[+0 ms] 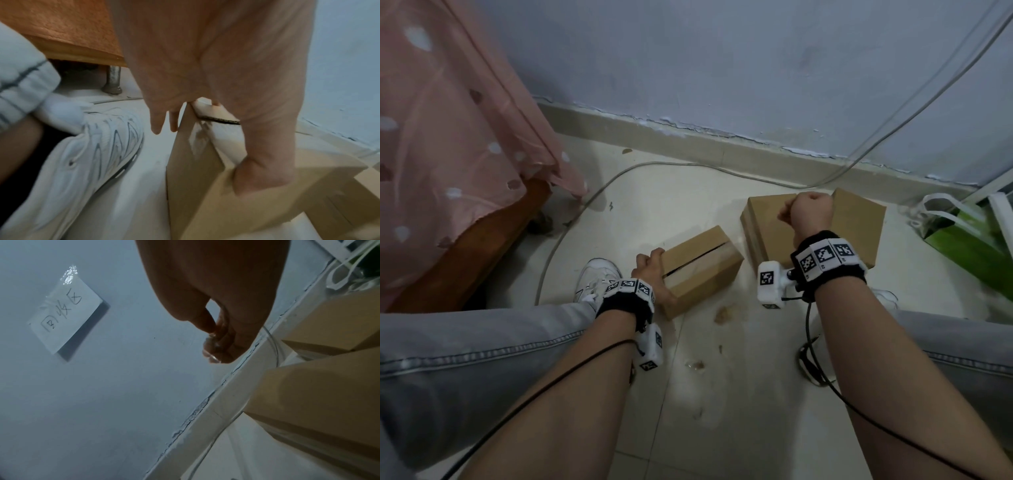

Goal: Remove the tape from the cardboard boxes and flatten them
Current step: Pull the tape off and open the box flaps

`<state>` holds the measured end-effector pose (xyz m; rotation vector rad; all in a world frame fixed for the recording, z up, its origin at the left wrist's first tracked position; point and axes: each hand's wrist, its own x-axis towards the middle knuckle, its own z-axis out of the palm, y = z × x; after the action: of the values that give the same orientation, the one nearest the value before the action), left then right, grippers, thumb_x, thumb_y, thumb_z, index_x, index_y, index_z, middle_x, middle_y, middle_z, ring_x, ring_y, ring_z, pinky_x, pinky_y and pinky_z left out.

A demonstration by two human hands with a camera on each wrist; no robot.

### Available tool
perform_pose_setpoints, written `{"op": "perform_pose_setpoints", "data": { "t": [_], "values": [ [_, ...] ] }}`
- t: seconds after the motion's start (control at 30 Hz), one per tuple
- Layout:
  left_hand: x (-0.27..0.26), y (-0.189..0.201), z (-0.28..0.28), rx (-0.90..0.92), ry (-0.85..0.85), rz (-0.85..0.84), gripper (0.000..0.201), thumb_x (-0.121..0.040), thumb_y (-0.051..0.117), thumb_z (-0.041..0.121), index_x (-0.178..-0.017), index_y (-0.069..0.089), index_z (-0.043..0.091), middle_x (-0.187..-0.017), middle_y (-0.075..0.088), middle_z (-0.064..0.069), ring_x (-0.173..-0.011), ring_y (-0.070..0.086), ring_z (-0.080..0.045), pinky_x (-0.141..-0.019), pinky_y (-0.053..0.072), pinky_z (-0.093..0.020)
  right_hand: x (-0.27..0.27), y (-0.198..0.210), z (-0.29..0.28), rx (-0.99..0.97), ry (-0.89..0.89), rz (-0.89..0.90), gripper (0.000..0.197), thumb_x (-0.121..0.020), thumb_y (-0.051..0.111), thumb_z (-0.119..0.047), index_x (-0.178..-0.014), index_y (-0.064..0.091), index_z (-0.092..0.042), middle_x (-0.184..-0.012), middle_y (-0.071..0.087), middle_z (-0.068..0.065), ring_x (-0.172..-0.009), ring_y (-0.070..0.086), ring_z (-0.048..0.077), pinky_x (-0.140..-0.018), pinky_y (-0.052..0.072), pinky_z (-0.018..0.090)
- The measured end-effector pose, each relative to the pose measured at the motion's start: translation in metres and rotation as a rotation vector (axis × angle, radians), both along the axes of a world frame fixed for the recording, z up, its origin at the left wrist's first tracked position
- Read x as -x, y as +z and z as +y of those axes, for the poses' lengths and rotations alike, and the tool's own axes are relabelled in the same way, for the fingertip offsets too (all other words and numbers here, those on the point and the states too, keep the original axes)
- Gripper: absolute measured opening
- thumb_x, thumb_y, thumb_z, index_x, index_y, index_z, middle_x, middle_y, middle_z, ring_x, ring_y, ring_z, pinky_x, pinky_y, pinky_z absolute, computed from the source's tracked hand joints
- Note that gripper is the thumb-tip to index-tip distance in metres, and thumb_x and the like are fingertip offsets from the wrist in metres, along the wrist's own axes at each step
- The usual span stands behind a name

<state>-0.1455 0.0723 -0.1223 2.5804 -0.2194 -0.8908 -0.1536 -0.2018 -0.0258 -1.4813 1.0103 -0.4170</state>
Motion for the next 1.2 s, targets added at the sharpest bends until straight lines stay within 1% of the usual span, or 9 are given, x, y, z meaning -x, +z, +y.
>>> {"op": "perform_pose_setpoints", "data": {
  "t": [0.13,0.23,0.4,0.53,0.67,0.87,0.93,1.03,1.2],
  "values": [
    [0.001,0.001,-0.007,-0.046,-0.016,-0.014,0.115,-0.063,0.088,0.031,-0.151,0.014,0.025,-0.138,0.028,-0.014,-0.122,0.048,-0.038,-0.1,0.047,-0.041,0.003,-0.005,0.018,0.097,0.221,0.151,0.017,-0.081,0.037,-0.017,-0.083,0.053,-0.015,-0.089,0.069,0.013,-0.064,0.053,0.021,-0.063,0.045,0.035],
    [0.0,0.0,-0.004,-0.053,-0.001,0.02,0.116,-0.062,0.088,0.035,-0.15,0.014,0.026,-0.137,0.028,-0.012,-0.124,0.045,-0.038,-0.102,0.046,-0.044,0.005,-0.007,0.028,0.095,0.363,0.234,0.027,-0.073,0.04,-0.02,-0.067,0.065,-0.013,-0.074,0.07,0.003,-0.075,0.058,0.022,-0.074,0.045,0.037],
    [0.001,0.001,-0.002,-0.066,-0.003,0.023,0.109,-0.062,0.088,0.028,-0.147,0.022,0.023,-0.138,0.031,-0.011,-0.121,0.05,-0.035,-0.098,0.048,-0.04,0.007,-0.011,0.028,0.344,0.271,0.307,0.047,-0.087,0.038,-0.042,-0.071,0.065,-0.006,-0.072,0.063,0.006,-0.067,0.056,0.025,-0.062,0.041,0.033],
    [-0.001,0.001,-0.004,-0.057,-0.02,0.061,0.106,-0.061,0.089,0.019,-0.144,0.024,0.019,-0.137,0.029,-0.01,-0.118,0.05,-0.033,-0.086,0.05,-0.034,0.007,-0.023,0.027,0.56,0.734,0.679,0.054,-0.087,0.052,-0.061,-0.097,0.059,-0.008,-0.092,0.063,0.007,-0.086,0.061,0.028,-0.068,0.045,0.032],
    [-0.001,0.0,-0.005,-0.063,-0.024,0.086,0.106,-0.061,0.088,0.01,-0.144,0.022,0.017,-0.139,0.026,-0.01,-0.121,0.048,-0.034,-0.08,0.046,-0.031,0.017,-0.042,0.031,0.612,0.914,0.837,0.048,-0.083,0.068,-0.054,-0.094,0.059,-0.008,-0.082,0.061,0.006,-0.076,0.06,0.025,-0.053,0.04,0.027],
    [0.001,0.0,-0.008,-0.18,-0.142,-0.001,0.114,-0.06,0.089,0.031,-0.148,0.017,0.021,-0.141,0.029,-0.012,-0.126,0.041,-0.037,-0.096,0.044,-0.042,0.028,-0.052,0.036,0.504,0.836,0.75,0.015,-0.083,0.075,-0.017,-0.076,0.068,-0.006,-0.073,0.065,0.008,-0.068,0.062,0.023,-0.063,0.053,0.031],
    [0.001,0.001,-0.015,-0.221,-0.198,-0.069,0.12,-0.058,0.086,0.045,-0.15,0.012,0.028,-0.144,0.028,-0.01,-0.13,0.035,-0.04,-0.108,0.033,-0.05,0.026,-0.053,0.036,0.502,0.815,0.699,0.023,-0.088,0.069,-0.014,-0.065,0.066,-0.01,-0.071,0.069,0.007,-0.064,0.062,0.022,-0.065,0.056,0.033],
    [-0.002,0.005,-0.024,-0.225,-0.225,-0.084,0.117,-0.055,0.082,0.058,-0.147,0.012,0.036,-0.144,0.032,-0.008,-0.13,0.034,-0.048,-0.112,0.017,-0.064,0.024,-0.051,0.031,0.444,0.795,0.656,0.016,-0.092,0.062,-0.01,-0.079,0.07,-0.005,-0.081,0.074,0.014,-0.06,0.065,0.024,-0.057,0.057,0.031],
    [-0.008,0.008,-0.022,-0.213,-0.213,-0.11,0.122,-0.055,0.08,0.063,-0.149,0.01,0.03,-0.15,0.03,-0.006,-0.144,0.017,-0.04,-0.109,0.007,-0.075,0.026,-0.029,0.025,0.076,0.73,0.353,0.016,-0.095,0.062,-0.013,-0.101,0.069,-0.001,-0.085,0.075,0.012,-0.052,0.067,0.004,-0.044,0.048,0.021]
  ]
}}
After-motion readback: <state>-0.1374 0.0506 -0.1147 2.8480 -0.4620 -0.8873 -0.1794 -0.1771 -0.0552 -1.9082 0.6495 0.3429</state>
